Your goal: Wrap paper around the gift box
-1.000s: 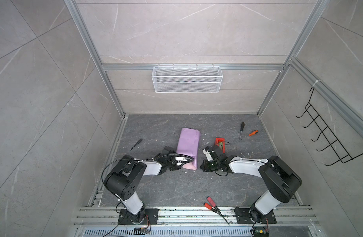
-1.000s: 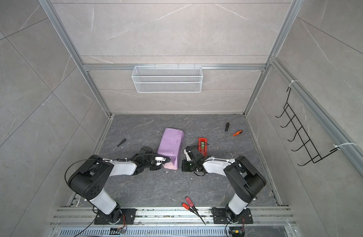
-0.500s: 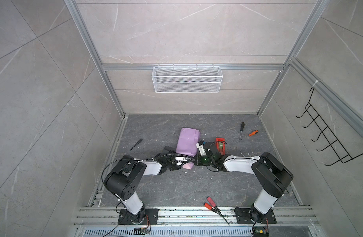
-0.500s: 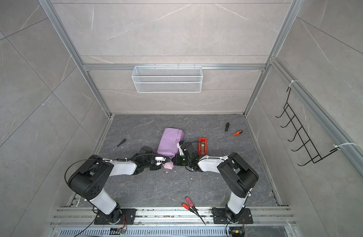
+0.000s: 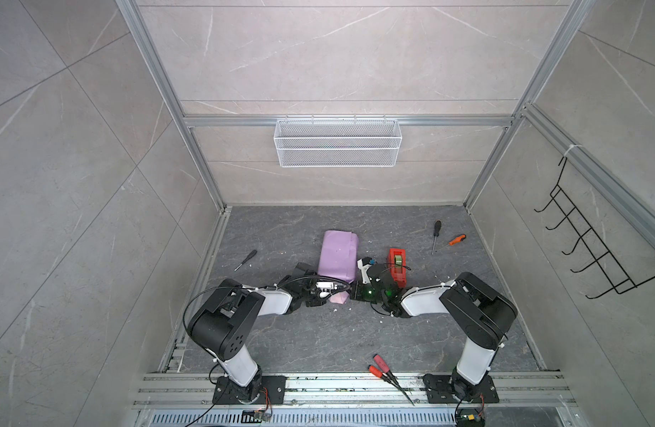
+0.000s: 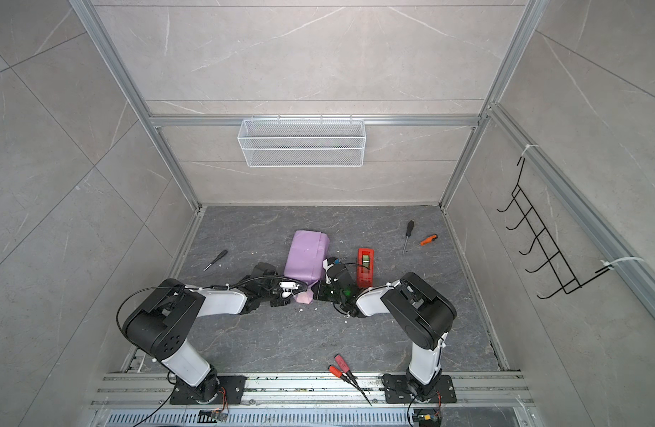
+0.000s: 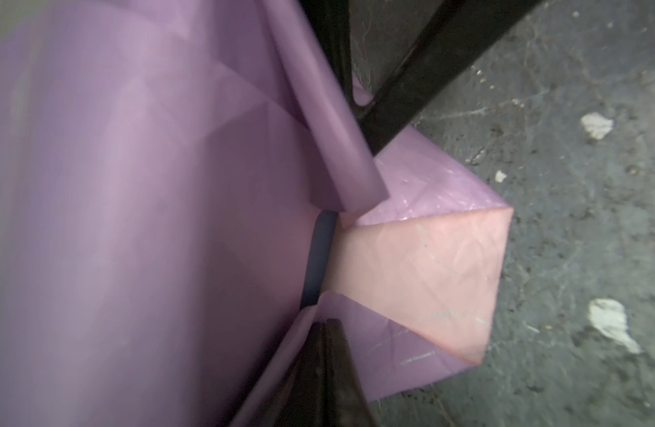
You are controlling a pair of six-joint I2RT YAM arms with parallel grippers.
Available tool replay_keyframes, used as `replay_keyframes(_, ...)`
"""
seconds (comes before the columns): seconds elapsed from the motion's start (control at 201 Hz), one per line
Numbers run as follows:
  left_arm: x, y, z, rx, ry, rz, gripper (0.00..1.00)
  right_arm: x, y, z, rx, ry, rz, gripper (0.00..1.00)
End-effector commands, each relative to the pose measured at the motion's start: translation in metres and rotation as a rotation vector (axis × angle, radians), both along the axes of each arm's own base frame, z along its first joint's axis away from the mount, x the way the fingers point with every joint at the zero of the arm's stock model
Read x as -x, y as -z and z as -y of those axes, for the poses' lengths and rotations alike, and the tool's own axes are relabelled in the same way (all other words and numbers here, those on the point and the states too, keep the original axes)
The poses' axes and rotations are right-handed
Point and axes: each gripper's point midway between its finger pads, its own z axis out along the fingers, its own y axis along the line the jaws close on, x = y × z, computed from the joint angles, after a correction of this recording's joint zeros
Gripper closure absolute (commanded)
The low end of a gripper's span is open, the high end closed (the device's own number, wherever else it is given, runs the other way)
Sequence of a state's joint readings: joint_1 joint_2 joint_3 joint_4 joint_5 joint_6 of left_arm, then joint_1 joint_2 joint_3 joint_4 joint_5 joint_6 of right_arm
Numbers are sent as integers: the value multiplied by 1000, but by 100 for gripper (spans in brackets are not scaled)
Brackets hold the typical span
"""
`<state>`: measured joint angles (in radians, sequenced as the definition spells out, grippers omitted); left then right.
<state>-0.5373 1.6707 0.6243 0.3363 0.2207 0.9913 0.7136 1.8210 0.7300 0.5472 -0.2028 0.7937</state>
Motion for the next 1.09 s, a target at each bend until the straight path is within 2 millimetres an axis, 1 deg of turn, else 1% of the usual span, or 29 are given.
replay_keyframes(0.0,6,14,-4,-21,-7,-67,98,-4,7,-1,-1,29,14,100)
replay_keyframes(0.035,6,15,-5,-23,-7,-69,98,-3,11,-1,1,31,3,100)
replay_keyframes(0.179,4,8,-1,-15,5,-73,97,0,25,4,17,66,-17,100)
replay_keyframes(0.269,2,5,2,-9,16,-62,96,3,37,6,36,71,-41,100)
replay_keyframes(0.324,1,2,3,-8,17,-67,95,3,39,6,32,75,-51,100)
replay_keyframes(0.448,6,-8,6,1,40,-105,92,5,38,9,38,81,-58,100)
replay_keyframes(0.498,13,-9,5,-15,68,-135,90,6,41,11,48,83,-65,100)
replay_keyframes(0.558,20,-15,4,-38,98,-175,87,8,43,13,48,92,-78,100)
replay_keyframes(0.598,26,-22,3,-54,122,-214,86,9,42,14,42,100,-83,100)
replay_keyframes(0.657,35,-38,1,-58,140,-280,83,10,41,13,34,98,-86,100)
replay_keyframes(0.707,43,-55,1,-47,153,-330,81,10,42,13,33,96,-85,100)
replay_keyframes(0.817,76,-95,-1,-23,222,-438,79,10,42,12,26,100,-94,100)
replay_keyframes(0.872,83,-114,0,7,226,-453,78,9,39,11,13,103,-90,100)
replay_keyframes(0.956,79,-135,4,41,199,-439,76,9,39,11,10,99,-86,100)
replay_keyframes(1.031,61,-143,11,76,140,-390,75,11,41,12,7,104,-92,100)
replay_keyframes(1.086,45,-145,18,83,104,-339,68,10,40,12,-5,110,-94,100)
